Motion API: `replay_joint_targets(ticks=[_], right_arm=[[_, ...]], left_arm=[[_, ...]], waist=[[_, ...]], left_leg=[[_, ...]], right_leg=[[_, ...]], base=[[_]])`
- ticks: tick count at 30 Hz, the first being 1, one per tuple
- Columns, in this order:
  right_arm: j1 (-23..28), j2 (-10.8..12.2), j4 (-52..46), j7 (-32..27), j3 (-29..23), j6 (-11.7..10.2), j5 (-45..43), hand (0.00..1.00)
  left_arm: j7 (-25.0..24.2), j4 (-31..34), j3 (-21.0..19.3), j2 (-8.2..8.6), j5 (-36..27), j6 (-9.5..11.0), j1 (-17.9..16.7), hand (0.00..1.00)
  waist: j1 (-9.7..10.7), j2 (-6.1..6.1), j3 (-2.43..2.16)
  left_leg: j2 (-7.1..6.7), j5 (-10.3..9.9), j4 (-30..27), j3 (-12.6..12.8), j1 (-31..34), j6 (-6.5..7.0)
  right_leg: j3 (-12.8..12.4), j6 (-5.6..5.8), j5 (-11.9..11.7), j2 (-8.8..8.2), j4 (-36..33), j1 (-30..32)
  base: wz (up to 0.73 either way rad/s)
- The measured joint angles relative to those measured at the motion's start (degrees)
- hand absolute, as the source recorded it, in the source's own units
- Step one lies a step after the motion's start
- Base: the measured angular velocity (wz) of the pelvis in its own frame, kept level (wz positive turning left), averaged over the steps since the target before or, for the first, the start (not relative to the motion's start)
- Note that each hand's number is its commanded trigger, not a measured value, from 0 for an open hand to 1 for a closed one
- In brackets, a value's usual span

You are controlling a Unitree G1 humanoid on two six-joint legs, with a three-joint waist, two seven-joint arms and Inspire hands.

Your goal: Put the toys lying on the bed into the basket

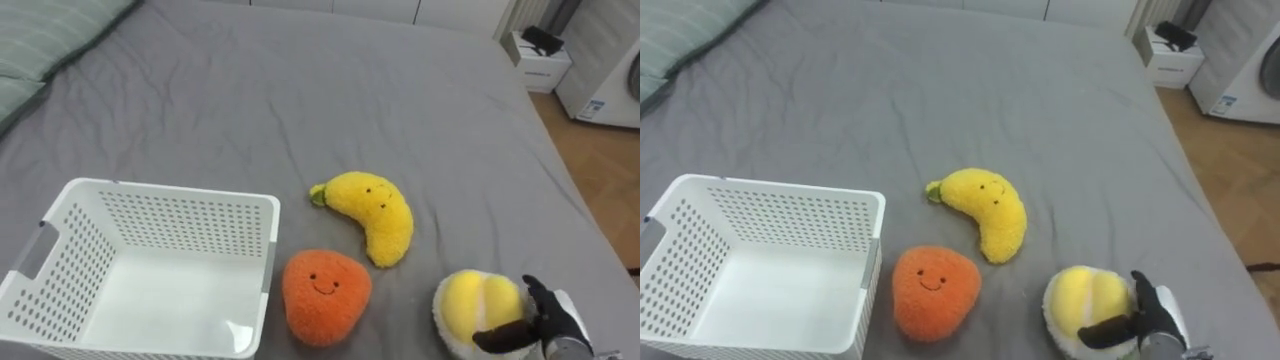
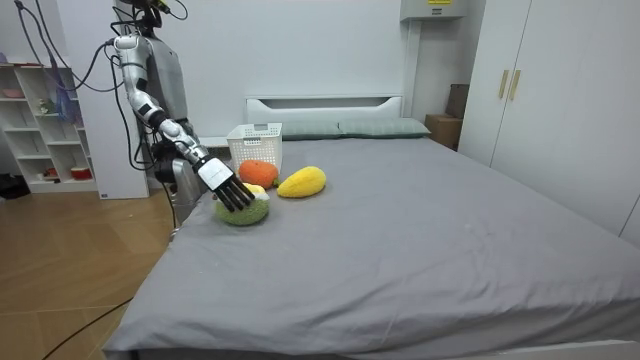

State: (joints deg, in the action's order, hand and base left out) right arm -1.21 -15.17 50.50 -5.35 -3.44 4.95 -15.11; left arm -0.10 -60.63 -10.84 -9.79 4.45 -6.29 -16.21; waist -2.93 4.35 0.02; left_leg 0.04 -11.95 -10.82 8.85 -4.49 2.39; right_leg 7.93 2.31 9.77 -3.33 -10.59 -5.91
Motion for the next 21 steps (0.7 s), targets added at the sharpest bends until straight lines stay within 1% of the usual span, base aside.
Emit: replay_joint_targets(ticks=[4, 6, 10, 11, 12, 13, 14, 19, 21], right_arm=[[-0.02, -0.02, 0.64, 0.55, -0.15, -0.06, -1.46, 0.00], [-0.70, -0.02, 3.40, 1.04, -0.02, -0.45, -1.30, 0.00], [-2.32, -0.14, 7.22, 1.88, -0.08, -0.30, -1.55, 0.00], [-2.33, -0.29, 7.64, 2.03, -0.07, -0.16, -1.67, 0.36], [-2.33, -0.40, 7.94, 2.36, -0.07, -0.04, -2.08, 0.75], [-2.33, -0.43, 8.15, 2.42, -0.07, -0.02, -2.25, 0.91], [-2.39, -0.46, 8.70, 2.42, -0.07, 0.08, -2.60, 1.00], [-2.53, -0.80, 10.24, 2.14, -0.21, 0.59, -3.32, 1.00], [-2.58, -1.11, 10.24, 1.54, -0.23, 1.38, -3.46, 1.00]], left_arm=[[0.00, 0.06, 0.01, -0.02, 0.10, 0.00, 0.16, 0.00], [0.00, 0.59, 0.02, -0.08, 0.12, -0.03, 0.60, 0.00], [0.00, 0.74, 0.01, -0.08, 0.09, -0.55, 1.44, 0.00], [0.00, 0.74, 0.01, -0.11, 0.05, -0.80, 1.55, 0.00], [0.00, 0.74, 0.05, -0.11, -0.03, -0.88, 1.67, 0.00], [-0.01, 0.72, 0.06, -0.11, -0.09, -0.89, 1.71, 0.00], [-0.01, 0.70, 0.06, -0.10, -0.12, -0.90, 1.79, 0.00], [-0.01, -0.51, 0.21, -0.11, -0.10, -1.29, 2.29, 0.00], [-0.01, -0.75, 0.59, -0.11, -0.13, -1.43, 2.41, 0.00]], waist=[[-0.55, 0.11, -0.04], [-0.59, 0.16, -0.09], [-0.59, 0.24, -0.02], [-0.63, 0.23, -0.02], [-0.63, 0.24, -0.02], [-0.66, 0.24, -0.01], [-0.76, 0.23, 0.00], [-0.73, 0.22, 0.02], [-0.78, 0.16, 0.04]], left_leg=[[-0.09, 0.00, -0.05, 0.04, 0.26, 0.01], [-0.09, 0.00, -0.26, -0.19, 0.23, 0.00], [-0.12, 0.00, -0.48, -0.54, 0.49, 0.00], [-0.12, 0.00, -0.47, -0.57, 0.47, 0.00], [-0.12, -0.01, -0.45, -0.58, 0.40, -0.01], [-0.11, -0.01, -0.42, -0.59, 0.34, -0.01], [-0.09, -0.07, -0.35, -0.61, 0.30, 0.00], [0.00, -0.19, -0.57, -0.63, 0.28, -0.03], [0.02, -0.19, -0.61, -0.74, 0.28, -0.04]], right_leg=[[0.11, -0.05, 0.07, -0.07, 0.70, -0.02], [0.45, -0.06, 0.07, -0.07, 0.95, -0.17], [0.82, -0.06, 0.07, -0.09, 0.98, -0.33], [0.85, -0.06, 0.07, -0.08, 0.97, -0.37], [0.84, -0.07, 0.06, -0.07, 0.96, -0.43], [0.84, -0.07, 0.06, -0.07, 0.95, -0.49], [0.84, -0.07, 0.06, -0.05, 0.93, -0.57], [0.82, -0.13, 0.02, 0.03, 0.81, -0.71], [0.88, -0.14, 0.02, 0.05, 0.78, -0.74]], base=[[0.00], [0.07], [0.06], [0.00], [0.00], [0.00], [0.00], [0.00], [0.00]])
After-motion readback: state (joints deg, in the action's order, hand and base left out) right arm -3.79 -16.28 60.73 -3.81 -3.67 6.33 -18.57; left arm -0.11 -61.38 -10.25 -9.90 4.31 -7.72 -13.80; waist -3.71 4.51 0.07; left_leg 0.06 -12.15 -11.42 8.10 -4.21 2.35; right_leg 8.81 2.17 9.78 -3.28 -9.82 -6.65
